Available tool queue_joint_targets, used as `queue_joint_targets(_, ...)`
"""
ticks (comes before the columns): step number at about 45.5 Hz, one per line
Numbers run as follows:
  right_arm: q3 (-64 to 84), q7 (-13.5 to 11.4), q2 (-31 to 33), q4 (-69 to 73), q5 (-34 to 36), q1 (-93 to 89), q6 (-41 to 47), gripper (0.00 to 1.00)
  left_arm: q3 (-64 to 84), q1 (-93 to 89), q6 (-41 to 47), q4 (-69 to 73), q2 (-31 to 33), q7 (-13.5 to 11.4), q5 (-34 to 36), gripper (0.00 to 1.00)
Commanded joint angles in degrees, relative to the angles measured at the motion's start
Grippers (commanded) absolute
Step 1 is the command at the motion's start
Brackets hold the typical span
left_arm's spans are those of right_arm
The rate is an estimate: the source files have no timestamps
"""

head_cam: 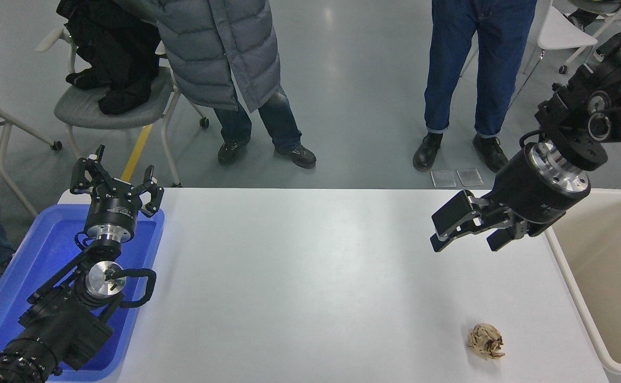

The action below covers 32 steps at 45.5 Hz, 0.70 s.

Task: Pick up paper ball place in dustbin

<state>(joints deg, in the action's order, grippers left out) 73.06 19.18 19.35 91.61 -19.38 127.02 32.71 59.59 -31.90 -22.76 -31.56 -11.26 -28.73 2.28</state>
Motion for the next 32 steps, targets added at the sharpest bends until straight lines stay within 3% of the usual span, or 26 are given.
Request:
queue_joint_targets(1,-0.73,0.07,1.82,-0.29,-3.55,-8.62,-7.83,1.0,0.0,-0.01,0.09,0.01,0.01,-0.01,0.0,0.99)
queue_joint_targets(18,-3.01,0.25,7.54,-5.56,-11.38,-26.72,-16.1,1.0,0.09,-0.01,0.0,0.01,0.01,-0.01,0.0,0.99)
queue_joint_targets(32,-6.26,0.25,7.45,-17.86,-15.86,-41.84,-22.6,1.0,0.09,-0.01,0.09,0.01,0.01,-0.01,0.0,0.99)
